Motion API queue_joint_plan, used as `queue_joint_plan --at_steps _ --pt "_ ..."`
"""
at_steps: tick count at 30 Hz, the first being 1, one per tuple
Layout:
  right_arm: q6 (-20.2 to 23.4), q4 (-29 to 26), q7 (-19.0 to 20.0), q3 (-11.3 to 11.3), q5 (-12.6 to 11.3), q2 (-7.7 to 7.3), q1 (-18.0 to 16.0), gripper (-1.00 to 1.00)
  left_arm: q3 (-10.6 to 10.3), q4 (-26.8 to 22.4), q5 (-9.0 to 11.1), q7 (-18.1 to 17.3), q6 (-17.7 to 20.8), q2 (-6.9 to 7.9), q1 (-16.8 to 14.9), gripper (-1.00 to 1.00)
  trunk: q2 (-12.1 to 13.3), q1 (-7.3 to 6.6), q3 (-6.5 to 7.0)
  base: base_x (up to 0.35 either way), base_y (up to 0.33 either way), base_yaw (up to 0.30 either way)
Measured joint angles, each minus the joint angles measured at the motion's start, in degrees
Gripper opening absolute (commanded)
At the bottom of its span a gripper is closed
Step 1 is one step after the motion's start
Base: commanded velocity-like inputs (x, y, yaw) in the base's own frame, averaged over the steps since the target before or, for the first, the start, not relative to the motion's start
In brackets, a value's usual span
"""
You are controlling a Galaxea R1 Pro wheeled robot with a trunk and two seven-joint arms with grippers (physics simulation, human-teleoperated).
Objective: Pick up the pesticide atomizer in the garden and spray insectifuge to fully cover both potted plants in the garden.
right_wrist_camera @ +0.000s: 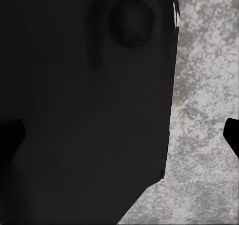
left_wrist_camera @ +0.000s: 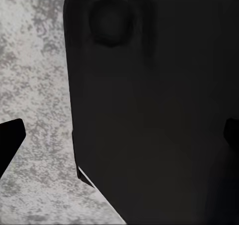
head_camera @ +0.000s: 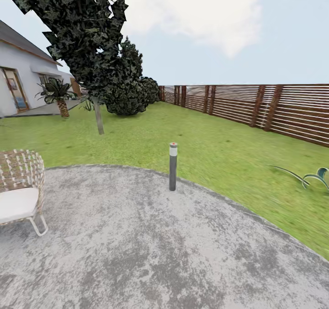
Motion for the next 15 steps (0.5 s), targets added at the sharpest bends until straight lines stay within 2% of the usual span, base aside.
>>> queue_joint_plan --at_steps 2,4,6,9,15 --pt "-0.6 -0.6 0.0 -0.1 -0.6 -0.50 -0.1 1.00 0.3 -0.7 0.1 0.1 -0.6 0.64 -0.6 1.00 0.0 0.01 0.03 0.000 0.000 0.000" --pt "-1.2 -1.3 0.0 0.0 -1.2 -0.21 -0.1 1.00 0.2 -1.3 0.1 0.1 -1.2 0.88 -1.3 1.00 0.0 0.00 0.03 0.000 0.000 0.000" --pt "-1.8 -1.9 -0.1 0.1 -1.1 0.33 -0.1 1.00 0.1 -2.0 0.2 0.2 -0.9 0.34 -1.8 1.00 0.0 0.00 0.03 0.000 0.000 0.000" --pt "-0.9 -2.9 -0.1 0.1 -0.3 1.30 -0.1 1.00 -0.1 -1.5 0.2 0.2 -0.3 -0.28 -0.8 1.00 0.0 0.01 0.02 0.000 -0.027 0.000" --pt "0.4 -1.7 -0.2 0.1 0.3 1.76 -0.1 1.00 -0.1 -0.4 0.2 0.3 0.0 -0.68 0.5 1.00 0.0 0.02 -0.12 -0.072 -0.236 0.128"
